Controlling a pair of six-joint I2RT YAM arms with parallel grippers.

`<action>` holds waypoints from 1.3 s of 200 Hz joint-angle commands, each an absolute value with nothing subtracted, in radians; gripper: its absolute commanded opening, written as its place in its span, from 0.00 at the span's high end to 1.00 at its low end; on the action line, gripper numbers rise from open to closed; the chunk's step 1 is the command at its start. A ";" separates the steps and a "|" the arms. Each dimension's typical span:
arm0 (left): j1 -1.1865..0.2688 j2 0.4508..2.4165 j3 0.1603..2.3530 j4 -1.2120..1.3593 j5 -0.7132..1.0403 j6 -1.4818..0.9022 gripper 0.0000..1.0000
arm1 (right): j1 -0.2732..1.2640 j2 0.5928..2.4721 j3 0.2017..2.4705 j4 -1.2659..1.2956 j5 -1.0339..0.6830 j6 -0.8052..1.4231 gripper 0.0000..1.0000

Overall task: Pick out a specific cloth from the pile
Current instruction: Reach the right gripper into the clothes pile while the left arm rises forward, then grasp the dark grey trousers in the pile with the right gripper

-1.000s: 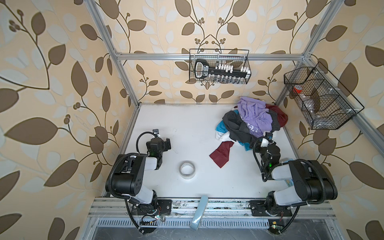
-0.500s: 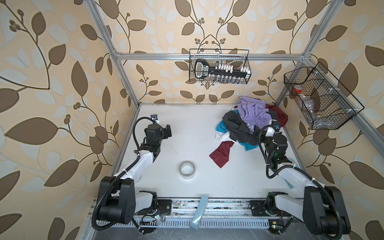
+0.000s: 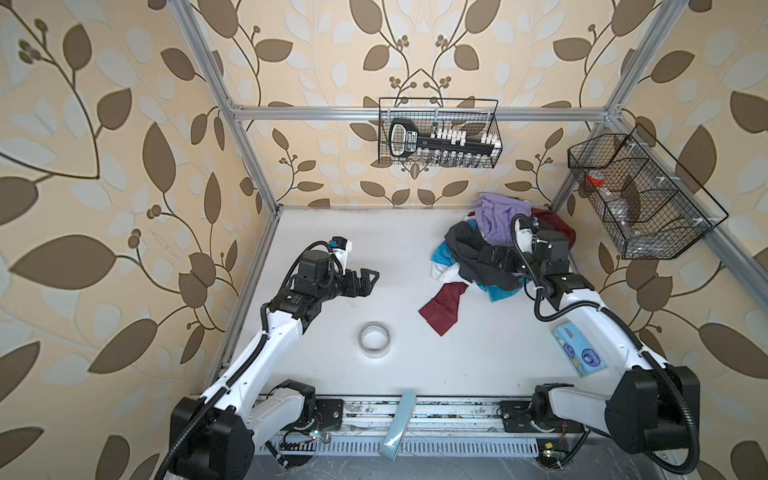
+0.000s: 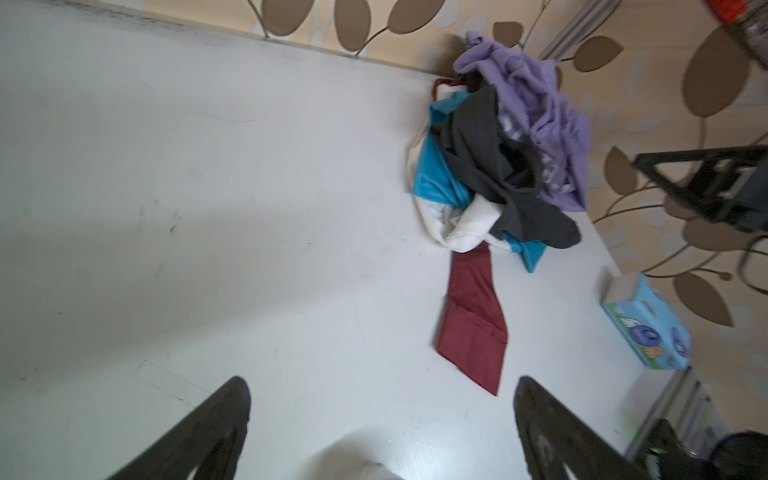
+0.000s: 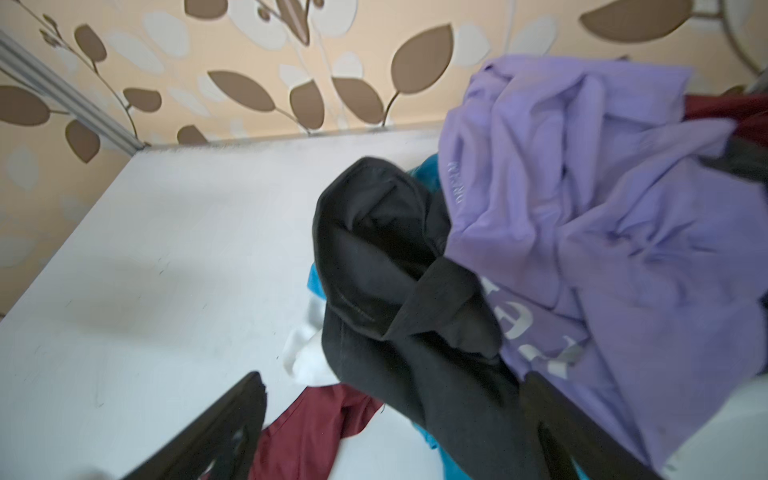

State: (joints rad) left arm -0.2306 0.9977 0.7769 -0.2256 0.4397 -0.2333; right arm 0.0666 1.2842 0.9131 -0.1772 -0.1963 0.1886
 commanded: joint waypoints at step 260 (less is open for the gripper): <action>-0.258 0.930 0.782 -0.239 0.569 -0.302 0.01 | 0.159 1.825 1.092 -0.142 0.118 0.704 0.67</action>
